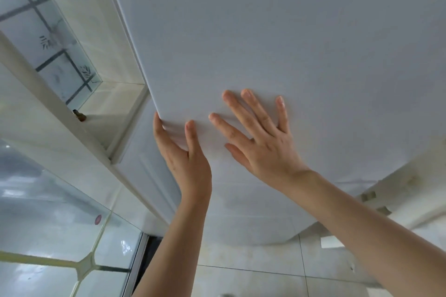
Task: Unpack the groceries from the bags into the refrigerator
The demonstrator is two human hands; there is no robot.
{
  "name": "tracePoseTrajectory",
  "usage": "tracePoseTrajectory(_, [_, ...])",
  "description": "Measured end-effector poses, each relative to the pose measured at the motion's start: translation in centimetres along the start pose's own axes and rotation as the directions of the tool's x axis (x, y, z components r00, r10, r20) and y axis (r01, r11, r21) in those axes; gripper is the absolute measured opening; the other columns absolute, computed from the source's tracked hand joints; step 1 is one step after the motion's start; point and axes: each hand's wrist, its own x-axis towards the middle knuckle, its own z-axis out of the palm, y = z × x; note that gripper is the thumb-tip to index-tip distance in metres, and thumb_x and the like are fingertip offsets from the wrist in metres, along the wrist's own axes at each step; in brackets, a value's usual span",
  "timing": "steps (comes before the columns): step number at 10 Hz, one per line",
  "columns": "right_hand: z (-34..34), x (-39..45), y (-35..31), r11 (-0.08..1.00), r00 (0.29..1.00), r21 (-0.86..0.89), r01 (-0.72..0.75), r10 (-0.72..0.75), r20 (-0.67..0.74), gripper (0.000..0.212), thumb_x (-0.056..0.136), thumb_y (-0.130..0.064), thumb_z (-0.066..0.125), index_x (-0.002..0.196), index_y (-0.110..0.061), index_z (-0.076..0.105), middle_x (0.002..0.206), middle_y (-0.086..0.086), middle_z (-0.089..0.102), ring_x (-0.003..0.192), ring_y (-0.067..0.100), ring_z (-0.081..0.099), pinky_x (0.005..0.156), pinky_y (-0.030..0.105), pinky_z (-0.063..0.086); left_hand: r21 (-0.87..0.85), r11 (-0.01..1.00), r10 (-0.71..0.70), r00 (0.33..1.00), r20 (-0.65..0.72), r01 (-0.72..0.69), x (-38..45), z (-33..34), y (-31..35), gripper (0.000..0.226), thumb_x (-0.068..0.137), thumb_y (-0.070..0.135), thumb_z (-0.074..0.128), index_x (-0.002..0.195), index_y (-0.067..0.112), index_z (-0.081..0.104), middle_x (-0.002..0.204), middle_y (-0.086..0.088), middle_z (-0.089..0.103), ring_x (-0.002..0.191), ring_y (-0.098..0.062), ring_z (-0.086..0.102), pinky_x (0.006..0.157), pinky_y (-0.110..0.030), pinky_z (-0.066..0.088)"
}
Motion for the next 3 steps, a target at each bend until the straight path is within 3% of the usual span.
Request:
tracePoseTrajectory(1, [-2.6,-0.5,-0.6,0.977,0.99,0.202,-0.068,0.042,0.132,0.051,0.092,-0.036,0.056,0.14,-0.019,0.048,0.157,0.008,0.025,0.147,0.027,0.015,0.117,0.056,0.01,0.111,0.991,-0.08,0.996,0.035,0.075,-1.2,-1.3,0.0,0.058,0.096,0.025,0.057,0.147,0.02,0.031,0.146,0.006,0.043,0.135,-0.003,0.038,0.106,-0.012,0.032])
tracePoseTrajectory(2, [-5.5,-2.5,-1.6,0.941,0.976,0.3,-0.16,0.105,0.193,0.052,0.092,-0.035,0.055,0.139,-0.012,0.047,0.152,0.009,0.035,0.146,0.031,0.018,0.117,0.055,0.014,0.201,0.967,-0.175,0.982,0.066,0.158,-4.0,-3.0,0.3,0.059,0.095,0.021,0.056,0.148,0.02,0.03,0.149,0.005,0.038,0.138,-0.006,0.034,0.109,-0.023,0.031])
tracePoseTrajectory(3, [-7.6,-6.8,-1.9,0.926,0.959,0.327,-0.189,0.102,0.265,0.052,0.092,-0.032,0.052,0.138,-0.007,0.045,0.142,0.009,0.046,0.144,0.033,0.021,0.117,0.05,0.017,0.261,0.953,-0.183,0.979,0.09,0.154,-7.5,-4.5,0.7,0.044,0.096,0.018,0.053,0.138,0.021,0.042,0.139,0.007,0.048,0.13,-0.007,0.043,0.105,-0.025,0.035])
